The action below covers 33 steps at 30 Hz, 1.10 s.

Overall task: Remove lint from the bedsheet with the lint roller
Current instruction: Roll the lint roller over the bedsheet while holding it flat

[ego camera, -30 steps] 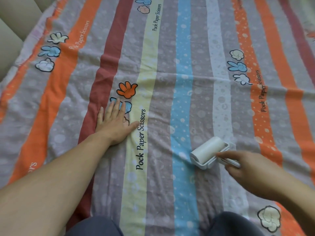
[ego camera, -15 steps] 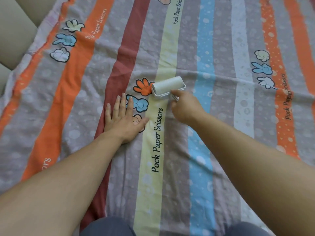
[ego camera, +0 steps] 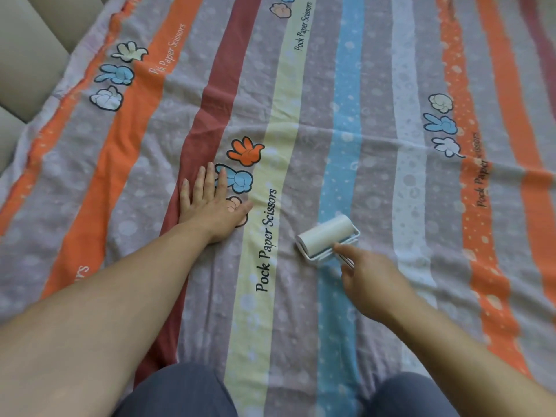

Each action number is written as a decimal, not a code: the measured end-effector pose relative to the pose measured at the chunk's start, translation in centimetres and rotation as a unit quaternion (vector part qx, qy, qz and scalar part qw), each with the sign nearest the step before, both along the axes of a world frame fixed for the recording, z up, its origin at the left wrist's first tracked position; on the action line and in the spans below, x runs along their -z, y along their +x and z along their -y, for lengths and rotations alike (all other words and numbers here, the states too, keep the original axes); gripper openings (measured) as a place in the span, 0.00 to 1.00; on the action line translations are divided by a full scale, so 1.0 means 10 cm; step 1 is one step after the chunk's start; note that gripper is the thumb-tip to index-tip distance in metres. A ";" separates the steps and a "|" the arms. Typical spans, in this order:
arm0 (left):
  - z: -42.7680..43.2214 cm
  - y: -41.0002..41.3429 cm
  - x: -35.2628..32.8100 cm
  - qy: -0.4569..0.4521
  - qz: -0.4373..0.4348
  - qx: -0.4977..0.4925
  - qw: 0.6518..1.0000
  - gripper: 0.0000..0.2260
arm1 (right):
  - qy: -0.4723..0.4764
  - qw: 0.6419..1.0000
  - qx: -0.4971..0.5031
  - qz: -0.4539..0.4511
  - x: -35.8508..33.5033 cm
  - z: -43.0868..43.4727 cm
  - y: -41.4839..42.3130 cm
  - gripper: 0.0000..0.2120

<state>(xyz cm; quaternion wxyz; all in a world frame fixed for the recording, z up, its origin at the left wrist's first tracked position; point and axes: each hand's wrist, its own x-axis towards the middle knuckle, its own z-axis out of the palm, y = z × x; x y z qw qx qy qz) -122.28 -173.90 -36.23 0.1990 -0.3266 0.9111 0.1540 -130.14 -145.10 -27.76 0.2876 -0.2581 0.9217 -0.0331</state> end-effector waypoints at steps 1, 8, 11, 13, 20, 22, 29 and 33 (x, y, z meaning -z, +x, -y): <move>-0.02 0.02 0.00 -0.008 -0.002 -0.004 1.000 0.43 | 0.004 1.000 0.000 0.004 -0.05 -0.09 0.04 0.23; 0.09 0.26 -0.03 -0.036 -0.015 -0.007 0.999 0.41 | 0.104 0.993 -0.033 0.039 -0.53 -0.34 0.08 0.21; 0.18 0.40 -0.06 -0.052 -0.011 -0.013 0.999 0.43 | 0.125 0.991 -0.044 0.022 -0.81 -0.10 0.04 0.20; 0.18 0.46 -0.07 -0.064 -0.005 -0.015 0.998 0.44 | 0.081 0.996 -0.045 0.003 -0.87 0.19 0.00 0.21; 0.39 0.50 0.00 -0.044 0.011 -0.041 0.998 0.52 | -0.118 0.993 0.016 -0.018 -0.26 1.69 -0.39 0.21; 0.42 0.49 0.04 -0.024 0.016 -0.036 0.999 0.52 | -0.123 0.992 0.027 -0.015 -0.06 1.93 -0.47 0.23; 0.46 0.48 0.06 0.010 0.028 -0.030 0.999 0.52 | -0.081 0.996 0.000 -0.021 0.13 1.60 -0.28 0.18; 0.44 0.48 0.02 0.008 0.023 -0.035 0.999 0.53 | -0.052 0.999 -0.003 -0.011 0.03 1.09 0.00 0.20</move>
